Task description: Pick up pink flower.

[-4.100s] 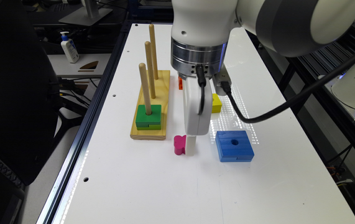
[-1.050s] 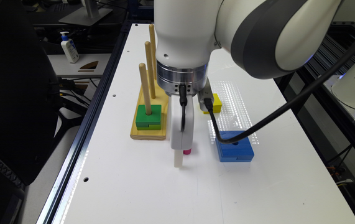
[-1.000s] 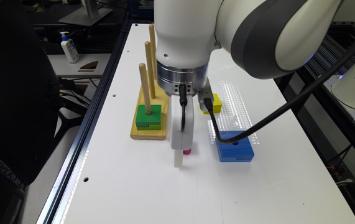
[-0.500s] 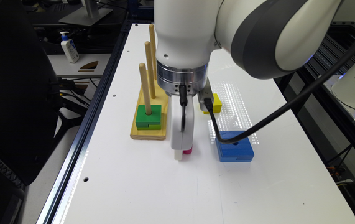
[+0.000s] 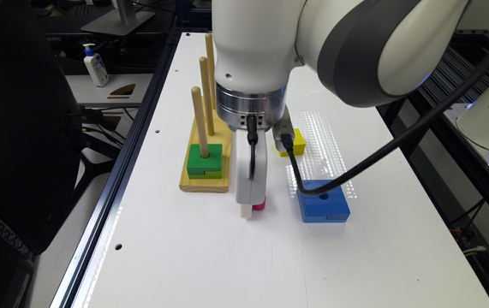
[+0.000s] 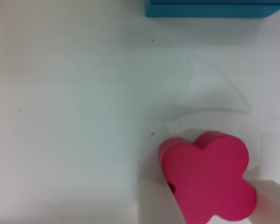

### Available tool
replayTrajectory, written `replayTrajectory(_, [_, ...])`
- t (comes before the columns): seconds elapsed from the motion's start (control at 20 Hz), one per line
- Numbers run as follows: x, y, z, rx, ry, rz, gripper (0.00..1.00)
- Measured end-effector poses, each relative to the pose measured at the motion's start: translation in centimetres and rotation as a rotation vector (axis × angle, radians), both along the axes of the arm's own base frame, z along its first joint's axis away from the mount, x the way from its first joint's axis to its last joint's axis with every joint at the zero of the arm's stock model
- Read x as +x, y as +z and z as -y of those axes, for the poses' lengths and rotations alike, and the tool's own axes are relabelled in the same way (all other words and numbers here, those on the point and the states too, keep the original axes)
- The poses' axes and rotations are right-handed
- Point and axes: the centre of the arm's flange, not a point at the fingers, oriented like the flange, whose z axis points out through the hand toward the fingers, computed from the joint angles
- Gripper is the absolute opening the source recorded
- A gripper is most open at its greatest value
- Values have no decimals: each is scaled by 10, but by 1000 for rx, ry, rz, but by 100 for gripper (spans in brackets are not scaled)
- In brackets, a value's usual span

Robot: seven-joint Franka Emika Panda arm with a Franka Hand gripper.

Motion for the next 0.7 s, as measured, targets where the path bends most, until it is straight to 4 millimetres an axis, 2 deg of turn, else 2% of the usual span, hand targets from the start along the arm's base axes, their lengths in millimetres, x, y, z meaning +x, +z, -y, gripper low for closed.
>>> replayTrajectory(0.25, [1,16,1,-9,3,-2,0])
replayTrajectory(0.5, [2,23,1,-12,4,0,0])
replayTrajectory(0.7, [3,47,1,-24,8,4,0])
